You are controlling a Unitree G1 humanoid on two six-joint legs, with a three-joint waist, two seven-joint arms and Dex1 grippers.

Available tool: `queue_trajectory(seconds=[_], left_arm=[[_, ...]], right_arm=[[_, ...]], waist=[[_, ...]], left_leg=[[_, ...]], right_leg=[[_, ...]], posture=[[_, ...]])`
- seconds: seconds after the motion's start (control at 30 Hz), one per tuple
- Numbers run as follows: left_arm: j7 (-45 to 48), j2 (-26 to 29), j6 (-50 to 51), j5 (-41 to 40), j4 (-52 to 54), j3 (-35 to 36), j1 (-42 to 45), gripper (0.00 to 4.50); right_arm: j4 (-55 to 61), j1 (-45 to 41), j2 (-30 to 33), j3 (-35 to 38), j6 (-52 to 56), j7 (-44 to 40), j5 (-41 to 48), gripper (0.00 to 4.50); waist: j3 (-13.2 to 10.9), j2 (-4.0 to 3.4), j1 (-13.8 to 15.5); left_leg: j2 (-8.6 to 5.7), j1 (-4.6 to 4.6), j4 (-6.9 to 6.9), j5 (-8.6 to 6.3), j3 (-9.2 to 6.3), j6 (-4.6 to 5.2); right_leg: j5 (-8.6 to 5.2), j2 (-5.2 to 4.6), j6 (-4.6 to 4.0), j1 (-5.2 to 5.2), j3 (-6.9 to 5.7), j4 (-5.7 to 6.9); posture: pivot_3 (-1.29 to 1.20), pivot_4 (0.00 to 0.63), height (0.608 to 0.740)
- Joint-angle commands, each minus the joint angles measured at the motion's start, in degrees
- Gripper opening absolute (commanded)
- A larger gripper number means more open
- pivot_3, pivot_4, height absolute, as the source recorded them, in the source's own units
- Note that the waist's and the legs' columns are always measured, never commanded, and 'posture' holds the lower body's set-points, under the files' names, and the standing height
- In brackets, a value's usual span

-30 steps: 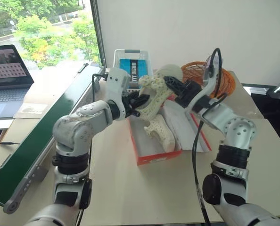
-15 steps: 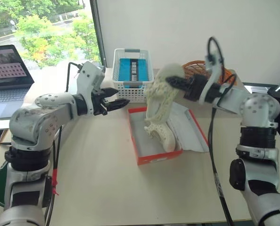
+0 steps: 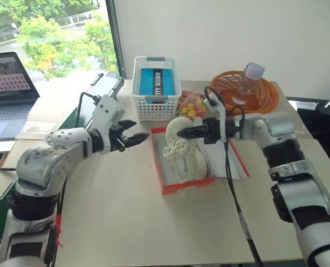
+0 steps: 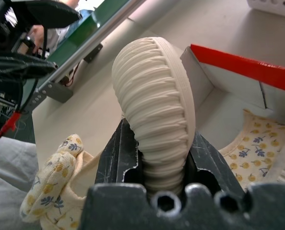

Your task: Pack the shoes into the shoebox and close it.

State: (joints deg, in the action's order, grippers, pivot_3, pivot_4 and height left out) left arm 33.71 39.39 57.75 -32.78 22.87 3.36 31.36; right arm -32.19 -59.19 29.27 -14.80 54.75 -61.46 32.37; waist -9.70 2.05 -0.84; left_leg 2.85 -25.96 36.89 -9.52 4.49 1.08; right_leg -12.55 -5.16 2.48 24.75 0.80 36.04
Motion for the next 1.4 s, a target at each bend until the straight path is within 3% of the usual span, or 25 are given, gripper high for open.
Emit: queue_trajectory(seconds=[0.03, 0.3, 0.47, 0.6, 0.77, 1.0, 1.4], left_arm=[[-1.0, 0.9, -0.5, 0.1, 3.4, 2.1, -0.4, 3.21], [-3.4, 0.6, 0.4, -0.4, 6.2, 2.6, -2.5, 3.21], [-4.4, 0.4, 0.7, -0.8, 7.1, 2.7, -3.3, 3.21], [-5.7, -0.4, 1.1, -0.8, 8.4, 2.2, -4.3, 3.21], [-6.8, -1.0, 1.6, -1.0, 9.5, 2.5, -5.1, 3.21], [-7.2, -0.9, 1.2, -0.6, 10.1, 1.3, -6.1, 3.21], [-3.3, 1.4, -0.7, 0.2, 10.5, -3.3, -6.8, 3.21]], right_arm=[[-3.8, -3.9, -1.6, -0.2, -4.1, -5.2, -3.4, 0.52], [-17.9, -6.6, -7.5, -2.0, -13.9, -8.8, -13.3, 0.52], [-27.3, -7.6, -9.9, 1.3, -19.0, -7.5, -16.3, 0.52], [-33.5, -5.6, -10.2, 1.3, -23.8, -1.3, -21.4, 0.52], [-35.3, -3.8, -10.2, -5.0, -28.5, 2.6, -31.4, 0.52], [-32.8, -2.1, -8.1, -13.5, -38.3, 0.9, -42.4, 0.52], [-29.9, 0.7, -7.5, -13.9, -41.6, -1.4, -45.4, 0.52]], waist=[[0.0, 0.0, 0.0], [0.0, 0.0, 0.0], [0.0, 0.0, 0.1], [0.0, 0.0, 0.3], [0.0, -0.02, 0.4], [0.4, -0.04, 1.5], [0.8, -0.01, 1.8]], left_leg=[[0.0, -0.02, 0.0, 0.0, 0.0, 0.0], [0.0, -0.08, 0.01, 0.01, 0.01, -0.02], [-0.02, -0.08, 0.01, 0.01, 0.01, -0.03], [-0.03, -0.06, 0.03, 0.02, 0.0, -0.04], [-0.04, 0.32, 0.07, 0.02, -0.01, -0.06], [-0.1, 0.8, 0.07, -0.23, -0.01, -0.52], [-0.12, 0.8, 0.08, -0.22, -0.03, -0.54]], right_leg=[[0.0, 0.0, 0.0, 0.02, 0.0, 0.0], [0.01, 0.0, -0.01, 0.11, 0.0, 0.07], [0.02, 0.0, 0.0, 0.1, 0.0, 0.08], [0.03, -0.03, 0.01, 0.04, -0.02, 0.08], [0.03, -0.03, 0.02, -0.37, -0.05, 0.08], [0.02, -0.12, 0.01, -0.71, -0.07, 0.03], [0.01, -0.13, 0.0, -0.82, -0.09, 0.01]], posture=[[0.0, 0.15, 0.74], [0.0, 0.15, 0.74], [0.0, 0.15, 0.74], [0.0, 0.15, 0.74], [0.0, 0.15, 0.74], [0.0, 0.15, 0.74], [0.0, 0.15, 0.74]])
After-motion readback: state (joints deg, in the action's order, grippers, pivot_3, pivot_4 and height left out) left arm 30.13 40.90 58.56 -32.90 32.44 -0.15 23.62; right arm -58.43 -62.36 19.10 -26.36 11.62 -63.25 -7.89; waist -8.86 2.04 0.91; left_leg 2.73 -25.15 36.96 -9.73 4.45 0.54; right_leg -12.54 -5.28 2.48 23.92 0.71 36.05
